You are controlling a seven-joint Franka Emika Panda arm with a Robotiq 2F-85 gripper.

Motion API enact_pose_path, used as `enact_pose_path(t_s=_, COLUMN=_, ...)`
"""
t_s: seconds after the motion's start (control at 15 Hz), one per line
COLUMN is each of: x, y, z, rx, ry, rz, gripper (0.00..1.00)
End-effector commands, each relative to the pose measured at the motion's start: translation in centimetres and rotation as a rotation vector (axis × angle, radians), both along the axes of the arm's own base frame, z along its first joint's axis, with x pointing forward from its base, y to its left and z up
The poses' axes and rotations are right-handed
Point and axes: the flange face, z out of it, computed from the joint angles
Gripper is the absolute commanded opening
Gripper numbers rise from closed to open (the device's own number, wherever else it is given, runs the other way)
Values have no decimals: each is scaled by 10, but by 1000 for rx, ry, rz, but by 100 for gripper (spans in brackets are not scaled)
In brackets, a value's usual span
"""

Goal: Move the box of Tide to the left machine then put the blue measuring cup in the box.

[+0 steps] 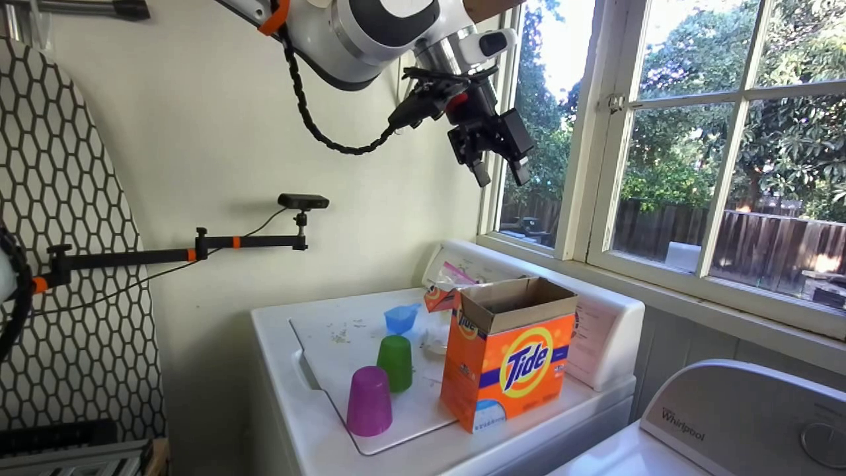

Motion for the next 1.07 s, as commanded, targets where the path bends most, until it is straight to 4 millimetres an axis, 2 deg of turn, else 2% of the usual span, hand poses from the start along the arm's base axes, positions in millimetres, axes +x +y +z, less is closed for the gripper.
enact_pose_path(t_s=0.0, x=0, y=0, z=1, rx=0, ry=1, rz=0, gripper=100)
enact_pose_path(t_s=0.13, x=0, y=0, z=1, rx=0, ry=1, rz=0, gripper=100)
enact_pose_path(t_s=0.2, x=0, y=6, z=0, rx=4, ry=0, rz=21, gripper=100)
enact_pose_path(t_s=0.4, x=-3, y=47, z=-11, rx=3, ry=19, rz=128, gripper=100)
enact_pose_path(t_s=0.6, x=-11, y=92, z=-30, rx=13, ry=52, rz=247, gripper=100)
enact_pose_path(t_s=0.8, x=-16, y=133, z=-56, rx=36, ry=96, rz=349, gripper=100)
enact_pose_path(t_s=1.0, x=-14, y=162, z=-87, rx=49, ry=137, rz=435, gripper=100)
